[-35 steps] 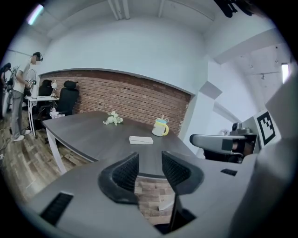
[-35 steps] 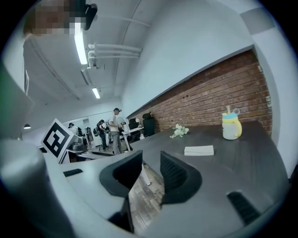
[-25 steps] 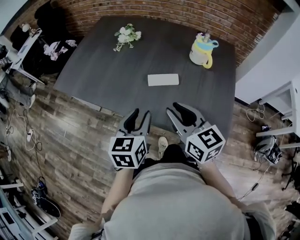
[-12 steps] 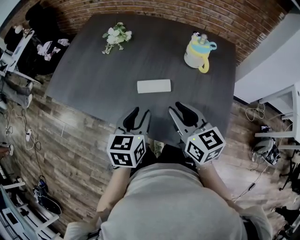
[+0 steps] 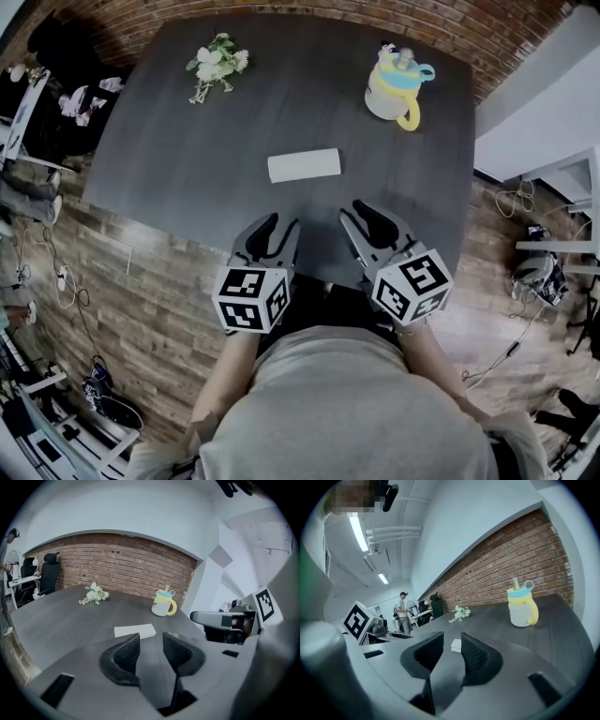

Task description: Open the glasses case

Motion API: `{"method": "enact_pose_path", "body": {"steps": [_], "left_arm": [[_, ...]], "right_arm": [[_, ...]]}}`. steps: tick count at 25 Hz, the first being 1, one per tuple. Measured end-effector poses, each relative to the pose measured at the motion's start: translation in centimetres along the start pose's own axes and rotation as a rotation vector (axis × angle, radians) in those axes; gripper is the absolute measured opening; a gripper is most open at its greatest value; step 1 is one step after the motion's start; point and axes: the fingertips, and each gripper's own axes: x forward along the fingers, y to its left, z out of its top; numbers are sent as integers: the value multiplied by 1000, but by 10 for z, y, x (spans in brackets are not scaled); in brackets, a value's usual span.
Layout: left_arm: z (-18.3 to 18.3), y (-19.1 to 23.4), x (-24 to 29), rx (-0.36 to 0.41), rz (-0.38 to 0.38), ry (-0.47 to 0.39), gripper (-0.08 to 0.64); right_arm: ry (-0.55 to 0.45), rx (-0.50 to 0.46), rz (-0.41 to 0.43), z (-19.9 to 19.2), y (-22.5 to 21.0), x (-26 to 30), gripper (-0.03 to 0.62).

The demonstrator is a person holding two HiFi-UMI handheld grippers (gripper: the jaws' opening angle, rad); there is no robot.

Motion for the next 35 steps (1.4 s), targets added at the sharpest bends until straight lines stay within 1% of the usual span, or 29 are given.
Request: {"method": "enact_pose_path", "body": {"steps": [3, 5, 7, 9, 13, 19, 24, 28, 31, 35], "left_arm": [[0, 0, 13, 3, -40, 17, 167], [2, -1, 21, 23, -65, 26, 167], [4, 2, 27, 44, -76, 34, 167], [5, 11, 31, 45, -73, 42, 167], [2, 33, 35, 8, -44, 53, 167], [-3, 58, 42, -20, -28, 65, 160], [-13, 77, 50, -65, -20, 77, 152], [-20, 84, 58, -63, -32, 105, 152], [-28, 88, 63, -67, -43, 125, 152], [-33, 89, 68, -97, -72, 146, 150]], "right_arm": [[31, 2, -29, -4, -3, 2, 107], [42, -6, -44, -6, -7, 4, 107], [53, -19, -58, -7, -11, 8, 107], [69, -27, -74, -7, -17, 13, 107], [89, -34, -100, -4, -27, 25, 107], [141, -127, -87, -4, -35, 51, 115], [186, -167, -108, -9, -48, 71, 120], [261, -243, -119, -23, -58, 82, 140], [304, -283, -92, -38, -61, 91, 149], [341, -316, -73, -53, -68, 101, 158]]}}
